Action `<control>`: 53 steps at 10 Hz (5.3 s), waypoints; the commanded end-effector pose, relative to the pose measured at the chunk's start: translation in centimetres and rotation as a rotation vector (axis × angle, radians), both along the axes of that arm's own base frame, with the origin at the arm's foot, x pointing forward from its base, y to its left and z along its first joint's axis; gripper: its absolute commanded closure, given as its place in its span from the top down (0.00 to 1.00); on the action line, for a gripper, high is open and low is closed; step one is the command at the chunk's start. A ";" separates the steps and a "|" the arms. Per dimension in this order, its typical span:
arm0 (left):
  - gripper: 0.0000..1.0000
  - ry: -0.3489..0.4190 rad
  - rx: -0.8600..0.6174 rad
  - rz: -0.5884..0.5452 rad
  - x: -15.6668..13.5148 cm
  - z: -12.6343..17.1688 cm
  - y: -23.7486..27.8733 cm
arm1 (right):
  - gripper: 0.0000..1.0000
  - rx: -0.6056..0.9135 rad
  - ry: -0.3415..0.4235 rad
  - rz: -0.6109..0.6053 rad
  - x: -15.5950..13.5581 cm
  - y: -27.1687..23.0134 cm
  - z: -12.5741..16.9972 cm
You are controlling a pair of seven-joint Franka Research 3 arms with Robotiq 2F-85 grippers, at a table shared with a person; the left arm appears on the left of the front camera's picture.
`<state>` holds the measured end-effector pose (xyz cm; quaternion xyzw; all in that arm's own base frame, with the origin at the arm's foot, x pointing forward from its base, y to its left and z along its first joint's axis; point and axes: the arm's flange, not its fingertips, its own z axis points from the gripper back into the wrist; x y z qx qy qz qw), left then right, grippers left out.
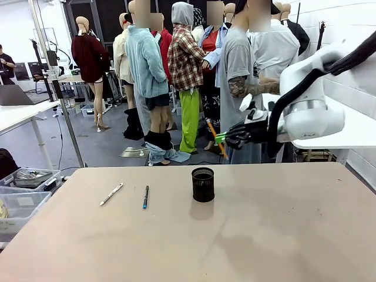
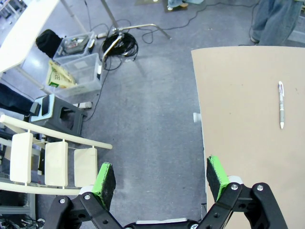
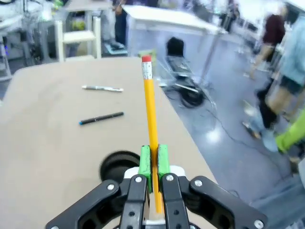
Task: Place the pens into the pen holder.
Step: Pick up a writing instrument from the table and place it into the Pen holder.
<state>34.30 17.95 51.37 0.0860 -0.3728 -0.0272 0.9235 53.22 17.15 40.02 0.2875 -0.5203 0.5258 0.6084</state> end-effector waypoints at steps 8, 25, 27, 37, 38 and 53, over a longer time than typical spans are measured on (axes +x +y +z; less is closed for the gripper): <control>1.00 0.003 0.005 0.004 -0.1 -0.1 0.2 | 0.00 0.085 0.113 0.119 6.4 4.8 -6.6; 1.00 0.003 0.005 0.004 -0.1 -0.1 0.2 | 0.00 0.097 0.216 0.187 4.6 5.3 -6.9; 1.00 0.003 0.005 0.004 -0.1 -0.1 0.2 | 0.35 0.083 0.216 0.177 4.6 5.0 -7.1; 1.00 0.003 0.005 0.004 -0.1 -0.1 0.2 | 0.75 -0.338 0.280 -0.591 -7.9 -11.7 3.6; 1.00 0.003 0.005 0.004 -0.1 -0.1 0.2 | 0.75 -0.381 0.361 -0.700 -10.0 -13.9 4.4; 1.00 0.173 0.060 -0.265 5.5 2.1 -14.2 | 0.75 -0.319 0.819 -1.272 -21.6 -34.8 6.9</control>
